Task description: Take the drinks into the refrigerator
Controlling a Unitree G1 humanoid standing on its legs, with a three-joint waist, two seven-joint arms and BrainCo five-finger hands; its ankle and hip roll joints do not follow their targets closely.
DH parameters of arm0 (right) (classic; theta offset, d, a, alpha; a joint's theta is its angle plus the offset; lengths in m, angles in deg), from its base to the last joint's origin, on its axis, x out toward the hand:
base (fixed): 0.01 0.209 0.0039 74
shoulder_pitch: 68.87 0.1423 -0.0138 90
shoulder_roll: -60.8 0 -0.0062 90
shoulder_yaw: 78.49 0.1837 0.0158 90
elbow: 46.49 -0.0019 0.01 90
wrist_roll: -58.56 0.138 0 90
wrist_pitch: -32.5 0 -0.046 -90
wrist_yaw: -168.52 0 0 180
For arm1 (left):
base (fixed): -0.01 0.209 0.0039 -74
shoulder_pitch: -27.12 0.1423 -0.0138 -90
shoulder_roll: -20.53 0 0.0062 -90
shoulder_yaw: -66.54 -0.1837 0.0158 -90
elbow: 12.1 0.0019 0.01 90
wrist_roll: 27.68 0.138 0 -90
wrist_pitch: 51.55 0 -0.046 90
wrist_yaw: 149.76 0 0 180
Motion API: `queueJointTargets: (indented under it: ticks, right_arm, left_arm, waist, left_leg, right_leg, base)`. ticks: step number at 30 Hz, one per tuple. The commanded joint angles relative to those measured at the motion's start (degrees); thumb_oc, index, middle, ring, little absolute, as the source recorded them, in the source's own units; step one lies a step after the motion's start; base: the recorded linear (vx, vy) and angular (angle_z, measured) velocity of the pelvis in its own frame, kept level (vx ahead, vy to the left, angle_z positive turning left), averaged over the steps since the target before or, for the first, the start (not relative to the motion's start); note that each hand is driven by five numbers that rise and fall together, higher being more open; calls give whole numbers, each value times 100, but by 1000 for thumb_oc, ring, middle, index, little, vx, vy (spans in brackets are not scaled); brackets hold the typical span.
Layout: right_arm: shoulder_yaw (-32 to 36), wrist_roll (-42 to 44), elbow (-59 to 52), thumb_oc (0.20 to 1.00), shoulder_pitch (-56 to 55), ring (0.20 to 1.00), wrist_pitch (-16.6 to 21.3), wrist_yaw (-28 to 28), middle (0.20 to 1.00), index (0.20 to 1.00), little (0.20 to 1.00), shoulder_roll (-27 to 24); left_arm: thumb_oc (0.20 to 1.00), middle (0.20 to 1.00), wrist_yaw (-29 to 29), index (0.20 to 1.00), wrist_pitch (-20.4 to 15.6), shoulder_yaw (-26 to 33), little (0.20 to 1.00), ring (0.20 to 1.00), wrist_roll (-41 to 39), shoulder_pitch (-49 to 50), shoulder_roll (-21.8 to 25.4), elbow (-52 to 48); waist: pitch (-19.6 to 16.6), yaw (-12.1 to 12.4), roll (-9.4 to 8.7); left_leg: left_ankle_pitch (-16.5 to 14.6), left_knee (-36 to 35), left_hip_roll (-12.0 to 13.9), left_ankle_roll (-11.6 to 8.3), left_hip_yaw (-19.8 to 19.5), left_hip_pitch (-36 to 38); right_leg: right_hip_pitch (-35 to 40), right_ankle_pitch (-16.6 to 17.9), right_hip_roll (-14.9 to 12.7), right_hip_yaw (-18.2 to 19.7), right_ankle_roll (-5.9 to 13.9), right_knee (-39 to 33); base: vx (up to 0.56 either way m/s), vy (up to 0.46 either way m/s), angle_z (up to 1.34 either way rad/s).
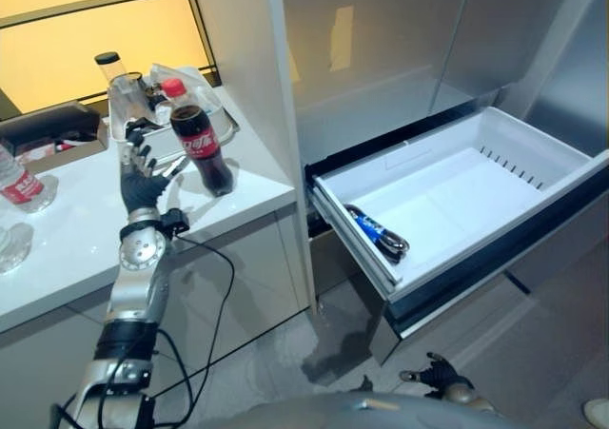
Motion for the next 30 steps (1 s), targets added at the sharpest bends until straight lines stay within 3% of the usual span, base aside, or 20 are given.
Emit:
queueJointTargets:
  ticks: [1,8,18,27,28,29,30]
  right_arm:
    - [-338,-158,79,1000,170,1000,-43,33,1000,1000,1000,357]
    - [-405,-124,-14,1000,124,1000,-23,96,1000,1000,1000,375]
    - [-469,-43,-133,1000,147,1000,3,162,1000,1000,1000,421]
    - [-564,82,-193,1000,202,1000,47,216,1000,1000,1000,383]
    - [-570,92,-200,1000,196,1000,55,219,1000,1000,1000,386]
    - [-571,109,-194,1000,200,1000,66,218,1000,1000,1000,383]
    - [-567,115,-179,1000,212,1000,62,222,1000,1000,1000,374]
  left_arm:
    - [1000,1000,138,1000,-84,-63,1000,1000,-150,-841,437,297]
    - [1000,1000,310,1000,105,-425,1000,1000,-362,-1378,468,1415]
    - [1000,1000,334,1000,175,-659,1000,1000,-396,-1748,391,1935]
    - [1000,1000,155,1000,172,-1137,1000,1000,-343,-2727,200,2472]
    - [451,451,175,451,166,-1173,451,451,-340,-2791,189,2483]
    - [200,200,219,200,141,-1217,200,200,-348,-2841,183,2469]
    - [200,200,203,200,90,-1226,200,200,-423,-2859,93,2439]
  waist:
    - [202,-179,-168]
    - [198,-303,-146]
    - [231,-394,-144]
    - [256,-522,-154]
    - [261,-532,-154]
    - [266,-543,-154]
    - [272,-553,-155]
  left_leg:
    - [-376,8,-223,85,88,96]
    - [-390,8,-215,79,184,125]
    - [-391,8,-204,72,294,118]
    - [-372,8,-192,62,347,69]
    - [-367,8,-191,62,353,64]
    - [-362,8,-189,59,358,53]
    - [-360,8,-186,59,366,43]
  right_leg:
    - [447,-448,53,43,290,98]
    - [420,-417,69,147,310,86]
    - [348,-365,88,254,330,76]
    - [276,-313,108,302,345,60]
    - [269,-311,111,308,345,61]
    - [250,-306,112,309,349,64]
    - [237,-301,112,322,348,63]
  base:
    - [-1,13,-15]
    - [1,6,-4]
    - [4,0,-8]
    - [5,-7,-6]
    - [0,0,0]
    - [-6,-6,-4]
    - [0,0,0]
